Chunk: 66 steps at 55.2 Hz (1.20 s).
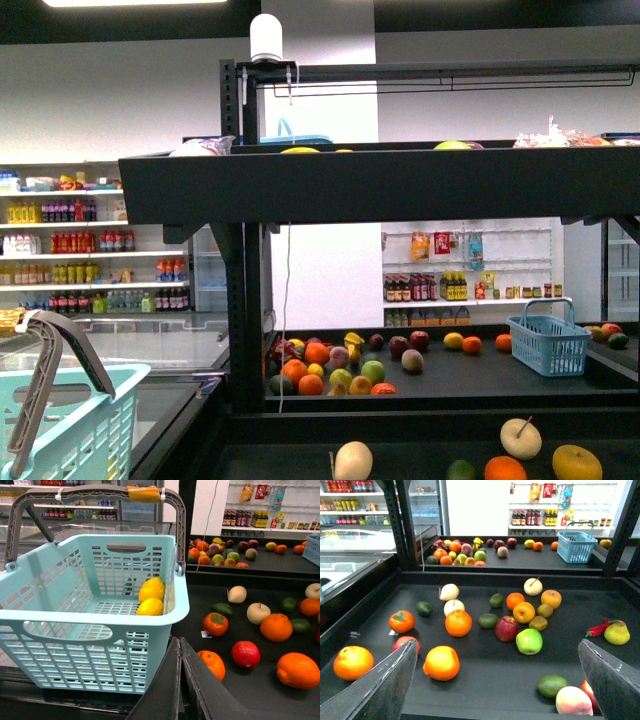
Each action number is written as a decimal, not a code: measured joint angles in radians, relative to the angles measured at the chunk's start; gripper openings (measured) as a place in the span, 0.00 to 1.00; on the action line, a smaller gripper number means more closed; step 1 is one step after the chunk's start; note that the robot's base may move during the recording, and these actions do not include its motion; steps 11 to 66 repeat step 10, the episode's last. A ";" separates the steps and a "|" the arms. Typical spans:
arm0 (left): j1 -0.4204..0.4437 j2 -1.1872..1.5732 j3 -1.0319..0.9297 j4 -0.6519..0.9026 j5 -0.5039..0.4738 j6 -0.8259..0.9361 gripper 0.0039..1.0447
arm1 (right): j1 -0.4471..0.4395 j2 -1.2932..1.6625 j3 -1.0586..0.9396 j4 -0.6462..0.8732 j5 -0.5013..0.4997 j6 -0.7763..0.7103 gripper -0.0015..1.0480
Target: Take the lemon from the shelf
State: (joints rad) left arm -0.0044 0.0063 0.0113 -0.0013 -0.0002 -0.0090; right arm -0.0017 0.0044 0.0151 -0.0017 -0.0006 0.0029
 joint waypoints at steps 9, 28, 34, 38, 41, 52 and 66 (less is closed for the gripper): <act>0.000 0.000 0.000 0.000 0.000 0.001 0.35 | 0.000 0.000 0.000 0.000 0.000 0.000 0.93; 0.000 0.000 0.000 0.000 0.000 0.001 0.38 | 0.000 0.000 0.000 0.000 0.000 0.000 0.93; 0.000 0.000 0.000 0.000 0.000 0.001 0.38 | 0.000 0.000 0.000 0.000 0.000 0.000 0.93; 0.000 0.000 0.000 0.000 0.000 0.001 0.38 | 0.000 0.000 0.000 0.000 0.000 0.000 0.93; 0.000 0.000 0.000 0.000 0.000 0.001 0.38 | 0.000 0.000 0.000 0.000 0.000 0.000 0.93; 0.000 0.000 0.000 0.000 0.000 0.001 0.38 | 0.000 0.000 0.000 0.000 0.000 0.000 0.93; 0.000 0.000 0.000 0.000 0.000 0.001 0.38 | 0.000 0.000 0.000 0.000 0.000 0.000 0.93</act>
